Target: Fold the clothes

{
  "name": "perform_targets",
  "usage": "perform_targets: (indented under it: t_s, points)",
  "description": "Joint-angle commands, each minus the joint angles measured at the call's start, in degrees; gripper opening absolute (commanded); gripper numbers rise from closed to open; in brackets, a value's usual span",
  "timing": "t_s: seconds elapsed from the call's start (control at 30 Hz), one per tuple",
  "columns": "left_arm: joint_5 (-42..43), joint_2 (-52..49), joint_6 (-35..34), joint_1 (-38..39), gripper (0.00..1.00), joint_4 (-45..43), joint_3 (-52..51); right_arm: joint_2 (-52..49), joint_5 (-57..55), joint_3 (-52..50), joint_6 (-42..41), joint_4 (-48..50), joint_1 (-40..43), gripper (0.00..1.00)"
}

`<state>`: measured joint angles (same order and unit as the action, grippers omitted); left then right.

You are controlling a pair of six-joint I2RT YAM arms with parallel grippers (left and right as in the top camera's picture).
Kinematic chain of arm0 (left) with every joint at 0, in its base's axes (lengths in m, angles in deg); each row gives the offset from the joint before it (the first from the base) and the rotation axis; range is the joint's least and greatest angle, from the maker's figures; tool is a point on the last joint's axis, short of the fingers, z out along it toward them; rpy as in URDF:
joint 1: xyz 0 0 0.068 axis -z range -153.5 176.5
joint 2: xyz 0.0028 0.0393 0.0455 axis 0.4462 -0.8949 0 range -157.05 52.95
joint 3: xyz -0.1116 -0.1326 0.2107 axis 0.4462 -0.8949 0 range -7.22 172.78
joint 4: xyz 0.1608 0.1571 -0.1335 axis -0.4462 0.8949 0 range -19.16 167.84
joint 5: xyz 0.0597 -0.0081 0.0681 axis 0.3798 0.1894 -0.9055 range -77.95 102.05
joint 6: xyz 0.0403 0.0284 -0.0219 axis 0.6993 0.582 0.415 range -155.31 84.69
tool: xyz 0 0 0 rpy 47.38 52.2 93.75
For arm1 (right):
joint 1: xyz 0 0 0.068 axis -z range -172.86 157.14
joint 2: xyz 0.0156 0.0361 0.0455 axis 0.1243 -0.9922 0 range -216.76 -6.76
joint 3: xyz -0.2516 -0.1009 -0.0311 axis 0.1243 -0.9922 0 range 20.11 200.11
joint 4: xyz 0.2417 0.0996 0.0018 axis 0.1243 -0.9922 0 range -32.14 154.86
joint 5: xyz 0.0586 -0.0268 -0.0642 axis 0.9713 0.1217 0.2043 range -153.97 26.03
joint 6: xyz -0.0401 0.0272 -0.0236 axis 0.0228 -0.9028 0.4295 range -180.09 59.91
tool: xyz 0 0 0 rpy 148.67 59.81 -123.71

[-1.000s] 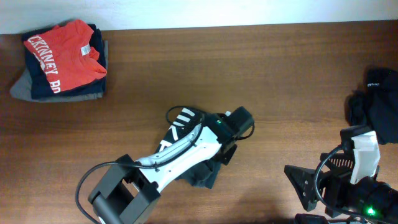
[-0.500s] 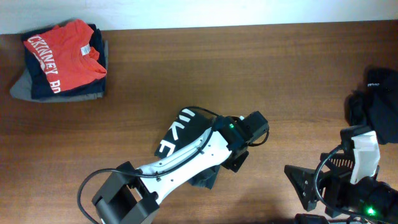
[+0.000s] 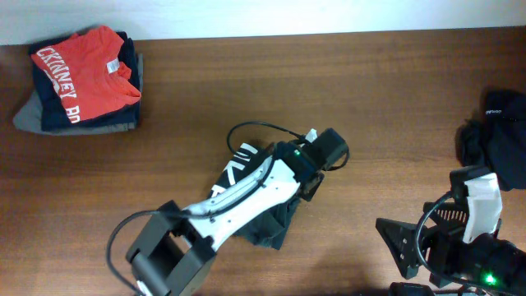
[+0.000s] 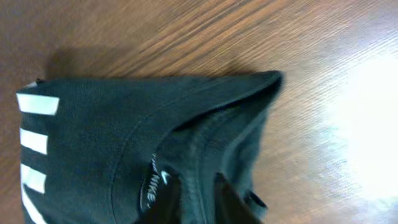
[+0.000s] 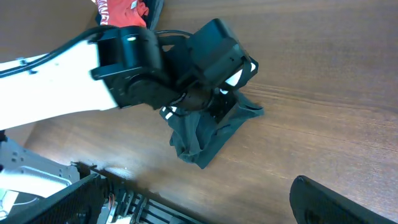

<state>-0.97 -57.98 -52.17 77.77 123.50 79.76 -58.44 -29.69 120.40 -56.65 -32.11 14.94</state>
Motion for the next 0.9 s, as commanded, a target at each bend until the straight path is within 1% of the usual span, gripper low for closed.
perform_targets:
  t_s: [0.0, 0.07, 0.2, 0.27, 0.4, 0.57, 0.63, 0.73, 0.87]
  points:
    - [3.0, -3.8, 0.5, -0.9, 0.09, 0.5, 0.9, -0.1, -0.5, 0.6, 0.1, -0.3, -0.3, 0.99]
    - [5.7, -4.7, 0.5, -0.9, 0.06, 0.8, 0.9, -0.1, -0.5, 0.6, 0.1, -0.3, -0.3, 0.99]
    - [10.9, -5.3, 0.7, -0.2, 0.05, 1.1, 0.9, -0.1, -0.5, 0.6, 0.1, -0.3, -0.3, 0.99]
    - [13.2, -5.3, 0.7, 0.8, 0.01, 1.4, 0.9, -0.1, -0.5, 0.6, 0.1, -0.3, -0.3, 0.99]
    - [13.7, -5.1, 0.7, 2.7, 0.0, 2.6, 1.3, -0.1, -0.5, 0.6, 0.1, -0.3, -0.3, 0.99]
    - [13.6, -2.1, 0.7, 3.8, 0.0, 4.8, 2.9, -0.1, -0.5, 0.6, 0.1, -0.3, -0.3, 0.99]
    - [12.4, -0.5, 0.7, 3.5, 0.01, 6.0, 3.7, -0.1, -0.5, 0.6, 0.1, -0.3, -0.3, 0.99]
    - [7.7, 2.1, 0.7, 2.4, 0.03, 8.0, 5.0, -0.1, -0.5, 0.6, 0.1, -0.3, -0.3, 0.99]
    - [1.4, 5.6, 0.7, -0.8, 0.14, 9.5, 5.6, -0.1, -0.5, 0.6, 0.1, -0.3, -0.3, 0.99]
